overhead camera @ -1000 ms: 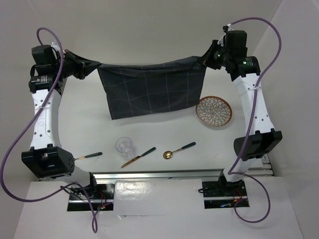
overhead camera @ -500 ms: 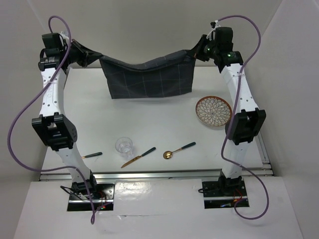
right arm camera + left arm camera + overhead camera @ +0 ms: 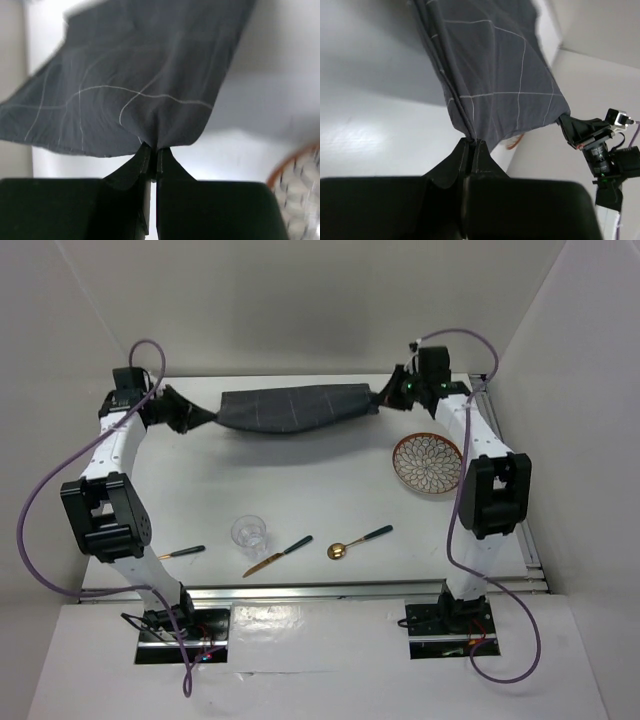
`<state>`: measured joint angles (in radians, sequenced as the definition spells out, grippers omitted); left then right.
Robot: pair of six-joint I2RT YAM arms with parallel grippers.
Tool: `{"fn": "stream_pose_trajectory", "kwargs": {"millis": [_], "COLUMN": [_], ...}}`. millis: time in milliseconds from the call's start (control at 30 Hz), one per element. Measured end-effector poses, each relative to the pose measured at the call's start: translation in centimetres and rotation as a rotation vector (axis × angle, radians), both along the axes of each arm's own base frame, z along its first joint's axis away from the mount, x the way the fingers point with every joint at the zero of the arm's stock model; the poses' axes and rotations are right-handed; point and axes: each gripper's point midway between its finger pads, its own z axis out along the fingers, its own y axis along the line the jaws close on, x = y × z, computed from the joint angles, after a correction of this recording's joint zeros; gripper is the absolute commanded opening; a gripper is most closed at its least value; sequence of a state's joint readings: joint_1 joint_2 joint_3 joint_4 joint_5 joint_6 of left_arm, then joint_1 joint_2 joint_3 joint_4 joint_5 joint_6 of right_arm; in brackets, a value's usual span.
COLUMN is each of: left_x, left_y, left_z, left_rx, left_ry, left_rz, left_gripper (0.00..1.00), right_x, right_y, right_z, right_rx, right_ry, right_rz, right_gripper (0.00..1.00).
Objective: Set the dinner table for one person
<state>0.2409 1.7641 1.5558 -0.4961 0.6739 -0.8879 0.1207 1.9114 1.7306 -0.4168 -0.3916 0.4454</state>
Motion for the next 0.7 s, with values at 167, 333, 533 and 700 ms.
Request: {"fn": "stream_pose_trajectory", "kwargs": {"millis": [167, 333, 533, 700], "left_x": [-5.4, -8.3, -6.8, -4.6], "left_y": [0.2, 1.8, 2.4, -1.1], "left_z": [-6.2, -7.0, -6.5, -9.9], "left_rx": [0.078, 0.222, 0.376, 0.458], "left_ry": [0.196, 0.265, 0.245, 0.285], "left_rz": [0.015, 0.047, 0.023, -0.098], "left_gripper": [0.99, 0.97, 0.44, 0.00], "right_x": [-8.2, -13.5, -13.6, -11.6], "right_y": [0.8, 0.7, -0.4, 0.5], "right_z": [-8.1, -9.6, -6.2, -8.3], "right_rx": [-0.053, -0.160, -0.207, -0.219], "right_ry": [0.218, 0.281, 0.176, 0.232], "right_rz": [0.033, 0.059, 0.024, 0.022], "right_gripper": [0.91, 1.00, 0.47, 0.00]}}
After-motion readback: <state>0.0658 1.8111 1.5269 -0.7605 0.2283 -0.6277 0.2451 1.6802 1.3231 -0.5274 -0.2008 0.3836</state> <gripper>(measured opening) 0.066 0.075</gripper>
